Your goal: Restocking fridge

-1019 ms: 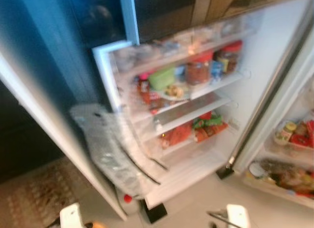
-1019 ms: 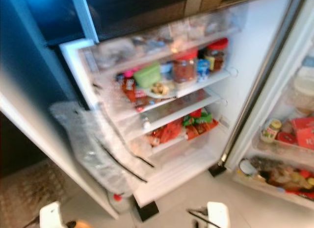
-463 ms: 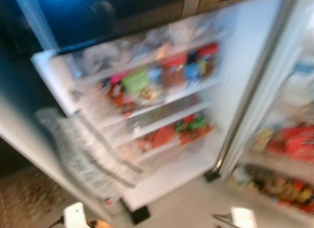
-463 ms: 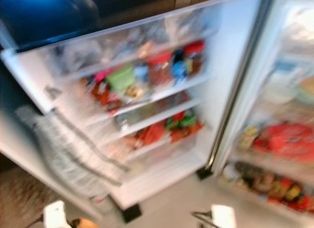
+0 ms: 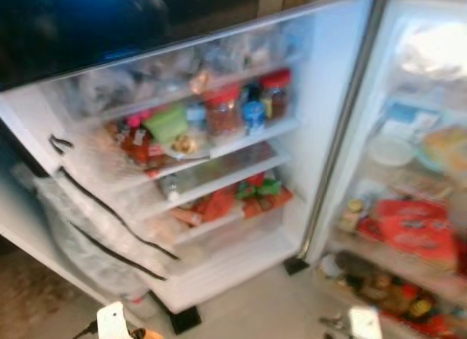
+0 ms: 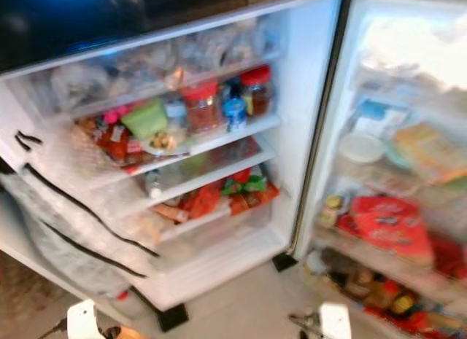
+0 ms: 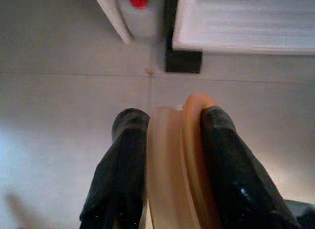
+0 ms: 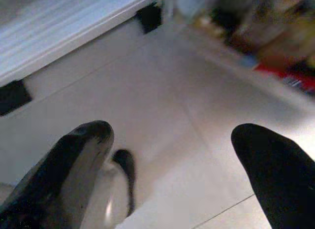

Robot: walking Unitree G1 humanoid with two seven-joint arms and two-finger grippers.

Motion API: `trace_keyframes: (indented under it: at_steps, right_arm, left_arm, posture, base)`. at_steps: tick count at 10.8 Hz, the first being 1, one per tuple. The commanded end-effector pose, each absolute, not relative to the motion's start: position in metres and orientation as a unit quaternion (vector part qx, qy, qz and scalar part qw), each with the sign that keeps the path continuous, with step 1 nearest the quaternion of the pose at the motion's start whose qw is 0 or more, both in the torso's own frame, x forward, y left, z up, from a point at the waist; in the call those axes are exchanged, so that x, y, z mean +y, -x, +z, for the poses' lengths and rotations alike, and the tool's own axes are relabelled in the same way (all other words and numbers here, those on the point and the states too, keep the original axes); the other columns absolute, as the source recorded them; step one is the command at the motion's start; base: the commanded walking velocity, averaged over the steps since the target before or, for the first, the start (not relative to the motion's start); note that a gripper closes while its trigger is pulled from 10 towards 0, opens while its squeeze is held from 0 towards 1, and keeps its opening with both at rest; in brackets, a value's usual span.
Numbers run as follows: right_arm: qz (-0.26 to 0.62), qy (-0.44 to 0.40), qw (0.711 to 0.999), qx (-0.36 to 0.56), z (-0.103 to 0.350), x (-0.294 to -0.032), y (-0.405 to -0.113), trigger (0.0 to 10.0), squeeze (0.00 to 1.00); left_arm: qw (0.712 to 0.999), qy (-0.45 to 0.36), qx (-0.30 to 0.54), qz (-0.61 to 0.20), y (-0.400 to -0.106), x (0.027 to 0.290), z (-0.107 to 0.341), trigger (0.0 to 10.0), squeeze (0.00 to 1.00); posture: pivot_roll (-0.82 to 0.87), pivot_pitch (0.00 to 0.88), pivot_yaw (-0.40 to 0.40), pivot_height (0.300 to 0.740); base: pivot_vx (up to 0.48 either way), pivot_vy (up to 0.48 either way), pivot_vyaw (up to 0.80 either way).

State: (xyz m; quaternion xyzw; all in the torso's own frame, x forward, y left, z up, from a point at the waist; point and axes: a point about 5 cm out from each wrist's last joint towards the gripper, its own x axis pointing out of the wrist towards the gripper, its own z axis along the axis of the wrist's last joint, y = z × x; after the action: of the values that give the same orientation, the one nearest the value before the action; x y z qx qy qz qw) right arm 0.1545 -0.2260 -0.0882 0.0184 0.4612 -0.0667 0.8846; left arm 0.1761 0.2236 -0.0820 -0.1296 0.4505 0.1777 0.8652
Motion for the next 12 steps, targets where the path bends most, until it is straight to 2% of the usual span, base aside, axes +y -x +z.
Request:
trace_keyframes:
  at_steps: [1,2,4,5,11,12]
  right_arm:
    - [-0.049,-0.017,0.886,0.461,-0.089,-0.218,-0.155,10.0,0.0]
    - [-0.045,-0.017,0.889,0.456,-0.088,-0.217,-0.158,10.0,0.0]
    - [-0.047,-0.017,0.892,0.449,-0.086,-0.219,-0.162,10.0,0.0]
    - [-0.045,-0.021,0.892,0.449,-0.086,-0.218,-0.163,10.0,0.0]
    - [-0.038,-0.01,0.89,0.454,-0.088,-0.216,-0.159,10.0,0.0]
    - [-0.038,-0.009,0.89,0.454,-0.088,-0.216,-0.159,10.0,0.0]
  left_arm:
    - [0.857,0.126,0.466,0.184,-0.168,0.227,-0.085,10.0,0.0]
    - [0.857,0.126,0.465,0.184,-0.169,0.227,-0.085,10.0,0.0]
    - [0.857,0.127,0.464,0.183,-0.169,0.226,-0.085,10.0,0.0]
    - [0.86,0.131,0.458,0.183,-0.171,0.226,-0.084,10.0,0.0]
    - [0.919,0.189,0.315,0.144,-0.251,0.217,-0.037,10.0,0.0]
    - [0.922,0.19,0.309,0.138,-0.254,0.215,-0.034,10.0,0.0]
  posture:
    - [-0.13,0.03,0.074,0.74]
    - [-0.13,0.03,0.074,0.74]
    - [-0.13,0.031,0.072,0.74]
    - [-0.13,0.032,0.07,0.74]
    - [-0.13,0.024,0.072,0.74]
    - [-0.13,0.023,0.071,0.74]
  base:
    - [0.0,-0.334,0.0]
    - [0.0,-0.334,0.0]
    - [0.0,-0.315,0.8]
    - [0.0,0.0,0.0]
    - [0.0,0.0,0.0]
    - [0.0,0.0,0.0]
